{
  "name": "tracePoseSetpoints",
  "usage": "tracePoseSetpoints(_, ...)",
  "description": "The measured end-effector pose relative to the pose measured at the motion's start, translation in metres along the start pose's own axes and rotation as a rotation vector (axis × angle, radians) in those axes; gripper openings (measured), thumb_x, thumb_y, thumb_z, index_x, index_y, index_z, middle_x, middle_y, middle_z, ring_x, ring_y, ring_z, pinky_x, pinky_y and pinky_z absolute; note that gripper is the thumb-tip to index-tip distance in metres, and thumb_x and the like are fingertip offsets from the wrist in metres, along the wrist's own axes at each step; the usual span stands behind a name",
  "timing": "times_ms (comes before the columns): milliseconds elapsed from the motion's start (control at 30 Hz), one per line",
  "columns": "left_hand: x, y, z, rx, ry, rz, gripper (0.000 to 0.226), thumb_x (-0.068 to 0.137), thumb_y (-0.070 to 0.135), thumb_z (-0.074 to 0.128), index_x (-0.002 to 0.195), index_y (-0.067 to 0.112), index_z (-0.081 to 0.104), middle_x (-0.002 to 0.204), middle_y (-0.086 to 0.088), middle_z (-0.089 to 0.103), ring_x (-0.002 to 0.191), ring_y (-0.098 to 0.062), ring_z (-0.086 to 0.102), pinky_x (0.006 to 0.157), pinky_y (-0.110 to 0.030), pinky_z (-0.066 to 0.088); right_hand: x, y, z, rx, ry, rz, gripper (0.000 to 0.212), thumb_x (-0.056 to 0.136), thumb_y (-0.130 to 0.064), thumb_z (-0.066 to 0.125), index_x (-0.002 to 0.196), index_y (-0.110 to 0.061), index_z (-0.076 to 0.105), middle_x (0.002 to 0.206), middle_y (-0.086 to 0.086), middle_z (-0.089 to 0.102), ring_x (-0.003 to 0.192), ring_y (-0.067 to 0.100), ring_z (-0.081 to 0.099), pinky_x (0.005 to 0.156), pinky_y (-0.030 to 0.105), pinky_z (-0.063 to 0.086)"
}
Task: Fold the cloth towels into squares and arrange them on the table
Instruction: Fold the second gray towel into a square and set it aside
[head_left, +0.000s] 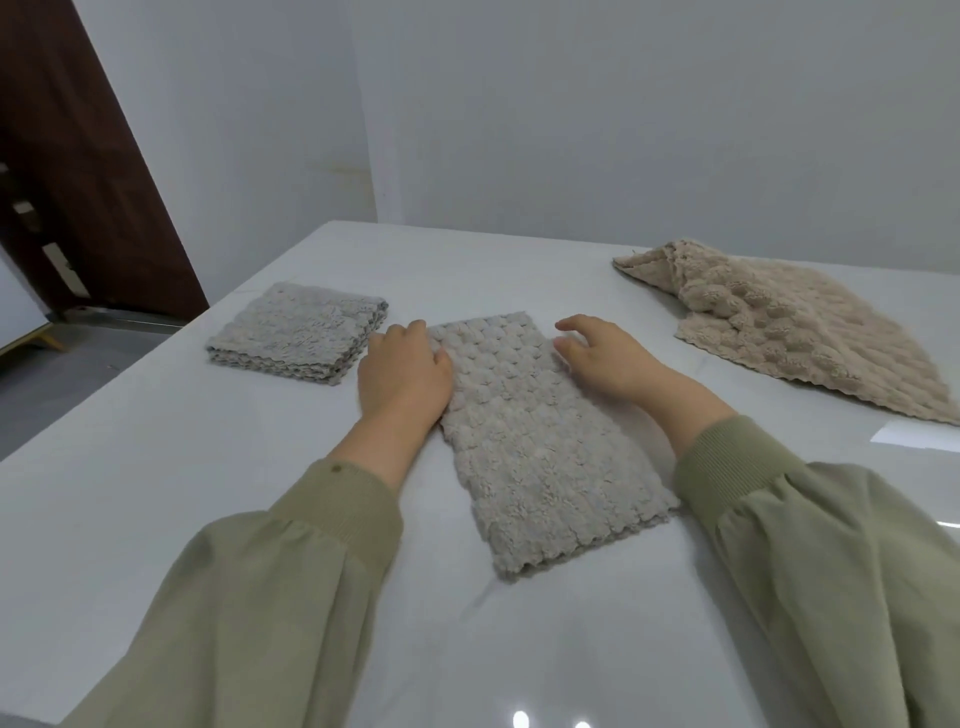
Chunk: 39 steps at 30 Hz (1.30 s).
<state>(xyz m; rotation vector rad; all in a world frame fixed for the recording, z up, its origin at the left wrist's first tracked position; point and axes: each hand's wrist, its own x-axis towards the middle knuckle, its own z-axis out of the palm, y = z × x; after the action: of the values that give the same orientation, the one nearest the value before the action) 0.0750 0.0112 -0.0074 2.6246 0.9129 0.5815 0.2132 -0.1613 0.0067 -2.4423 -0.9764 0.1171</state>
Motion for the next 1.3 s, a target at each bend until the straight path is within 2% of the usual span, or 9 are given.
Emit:
tracePoseSetpoints(200, 0.022, 0.001, 0.010, 0.010, -0.002, -0.073, 0.049, 0.092, 0.035, 0.048, 0.135, 0.014, 0.042, 0.136, -0.014, 0.045, 0.126, -0.032, 0.037, 0.100, -0.042, 0.034, 0.038, -0.002, 0.016, -0.144, -0.009, -0.002, 0.042, 0.095, -0.041, 0.043, 0.122, -0.012, 0.058, 0.128, 0.008, 0.057, 0.120, 0.028, 0.048, 0.102, 0.044, 0.037)
tracePoseSetpoints(367, 0.027, 0.000, 0.009, -0.447, 0.023, -0.094, 0.058, 0.082, 0.012, 0.058, 0.137, 0.024, 0.042, 0.118, -0.003, 0.055, 0.102, -0.020, 0.053, 0.081, -0.029, 0.042, 0.035, 0.000, 0.020, -0.139, 0.059, -0.047, 0.040, 0.094, -0.038, 0.048, 0.122, -0.012, 0.059, 0.126, 0.007, 0.059, 0.119, 0.026, 0.049, 0.101, 0.040, 0.038)
tracePoseSetpoints(500, 0.021, 0.009, 0.004, -0.888, 0.066, -0.073, 0.061, 0.081, -0.006, 0.054, 0.132, 0.027, 0.048, 0.088, 0.006, 0.047, 0.068, -0.008, 0.049, 0.052, -0.013, 0.043, 0.027, -0.007, 0.013, 0.138, 0.010, 0.033, 0.048, 0.092, -0.037, 0.055, 0.133, -0.014, 0.049, 0.134, 0.006, 0.054, 0.111, 0.018, 0.053, 0.100, 0.037, 0.042)
tracePoseSetpoints(667, 0.012, 0.020, -0.005, -1.158, 0.020, -0.002, 0.061, 0.077, -0.020, 0.054, 0.121, 0.022, 0.057, 0.079, 0.005, 0.046, 0.066, 0.000, 0.056, 0.061, -0.015, 0.049, 0.013, -0.006, 0.000, 0.763, -0.016, 0.107, 0.053, 0.091, -0.011, 0.061, 0.139, -0.010, 0.039, 0.118, 0.005, 0.058, 0.093, 0.002, 0.059, 0.069, 0.006, 0.047)
tracePoseSetpoints(767, 0.011, 0.020, -0.006, -1.215, -0.024, -0.014, 0.064, 0.074, -0.023, 0.054, 0.122, 0.020, 0.058, 0.079, 0.005, 0.043, 0.064, 0.008, 0.052, 0.063, -0.016, 0.045, 0.019, 0.003, -0.002, 0.706, -0.040, 0.072, 0.062, 0.084, -0.007, 0.068, 0.139, -0.013, 0.040, 0.103, -0.001, 0.069, 0.092, 0.005, 0.065, 0.095, 0.024, 0.046)
tracePoseSetpoints(967, 0.018, 0.013, -0.005, -1.231, -0.046, -0.058, 0.064, 0.073, -0.017, 0.059, 0.120, 0.026, 0.060, 0.084, 0.000, 0.044, 0.073, -0.009, 0.049, 0.069, -0.025, 0.047, 0.021, 0.001, 0.000, 0.803, 0.006, 0.096, 0.018, 0.082, 0.005, 0.065, 0.095, -0.007, 0.069, 0.072, 0.004, 0.065, 0.059, 0.013, 0.058, 0.059, 0.022, 0.048)
tracePoseSetpoints(1067, 0.019, 0.010, -0.004, -1.131, -0.023, -0.167, 0.058, 0.080, -0.003, 0.066, 0.134, 0.015, 0.050, 0.084, 0.002, 0.051, 0.075, -0.010, 0.055, 0.070, -0.022, 0.048, 0.021, 0.002, -0.002, 0.818, 0.052, 0.169, 0.031, 0.087, 0.006, 0.051, 0.064, -0.012, 0.058, 0.048, -0.004, 0.042, 0.044, 0.012, 0.036, 0.046, 0.024, 0.031)
tracePoseSetpoints(1200, 0.020, 0.007, -0.004, -1.090, -0.085, -0.298, 0.015, 0.075, 0.018, 0.078, 0.081, 0.011, 0.067, 0.059, 0.013, 0.064, 0.055, -0.001, 0.060, 0.057, -0.020, 0.048, 0.022, -0.005, -0.008, 0.831, 0.096, 0.093, 0.035, 0.085, -0.021, 0.069, 0.050, -0.020, 0.066, 0.054, -0.004, 0.053, 0.058, 0.015, 0.044, 0.060, 0.028, 0.038)
tracePoseSetpoints(1300, 0.018, 0.009, -0.002, -1.050, -0.011, -0.282, 0.035, 0.075, 0.021, 0.077, 0.051, 0.017, 0.051, 0.037, 0.011, 0.042, 0.038, -0.009, 0.039, 0.050, -0.022, 0.028, 0.024, -0.008, -0.016, 0.744, 0.125, 0.130, 0.037, 0.084, -0.026, 0.070, 0.048, -0.020, 0.064, 0.044, -0.009, 0.043, 0.051, 0.011, 0.036, 0.052, 0.024, 0.033)
